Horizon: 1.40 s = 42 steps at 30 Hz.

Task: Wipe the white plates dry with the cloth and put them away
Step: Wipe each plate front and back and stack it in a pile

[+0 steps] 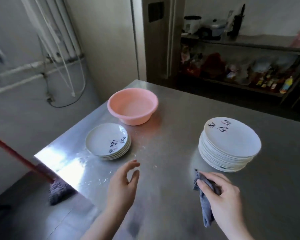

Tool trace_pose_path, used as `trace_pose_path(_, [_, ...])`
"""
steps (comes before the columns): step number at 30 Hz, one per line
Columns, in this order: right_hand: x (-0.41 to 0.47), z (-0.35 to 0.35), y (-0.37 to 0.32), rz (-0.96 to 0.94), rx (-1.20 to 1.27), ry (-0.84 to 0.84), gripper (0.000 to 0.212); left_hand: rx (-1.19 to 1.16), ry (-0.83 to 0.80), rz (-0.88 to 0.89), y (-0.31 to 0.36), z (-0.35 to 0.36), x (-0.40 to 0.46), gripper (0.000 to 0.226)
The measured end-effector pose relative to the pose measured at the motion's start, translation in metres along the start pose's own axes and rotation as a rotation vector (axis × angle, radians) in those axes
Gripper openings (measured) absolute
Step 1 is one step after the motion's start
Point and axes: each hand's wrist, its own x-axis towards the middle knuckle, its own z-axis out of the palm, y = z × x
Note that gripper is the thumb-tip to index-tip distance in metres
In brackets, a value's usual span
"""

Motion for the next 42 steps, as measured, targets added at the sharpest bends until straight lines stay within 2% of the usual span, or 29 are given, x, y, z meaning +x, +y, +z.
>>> trace_pose_path(4, [0.001, 0.052, -0.018, -0.063, -0.016, -0.093, 0.040, 0.049, 0.205, -0.082, -0.026, -0.058, 0.012, 0.030])
trace_pose_path(9, [0.005, 0.109, -0.037, -0.103, -0.022, -0.146, 0.036, 0.085, 0.263, -0.137, -0.062, -0.099, 0.045, 0.021])
trace_pose_path(15, [0.006, 0.179, -0.050, -0.029, -0.086, -0.125, 0.033, 0.178, 0.116, -0.265, -0.111, -0.134, 0.111, 0.014])
trace_pose_path(19, [0.015, 0.227, -0.060, 0.010, -0.101, -0.074, 0.031, 0.292, -0.016, -0.236, -0.137, -0.147, 0.162, 0.018])
trace_pose_path(24, [0.021, 0.254, -0.069, 0.040, -0.095, 0.008, 0.033, 0.305, -0.172, -0.294, -0.151, -0.141, 0.204, 0.028])
trace_pose_path(30, [0.017, 0.258, -0.064, 0.091, -0.120, 0.026, 0.038, 0.343, -0.176, -0.302, -0.157, -0.133, 0.214, 0.039])
trace_pose_path(36, [0.021, 0.257, -0.064, 0.103, -0.114, 0.036, 0.038, 0.304, -0.236, -0.308, -0.155, -0.131, 0.219, 0.033])
trace_pose_path(42, [0.024, 0.254, -0.064, 0.101, -0.099, 0.027, 0.036, 0.252, -0.194, -0.284, -0.146, -0.132, 0.214, 0.032])
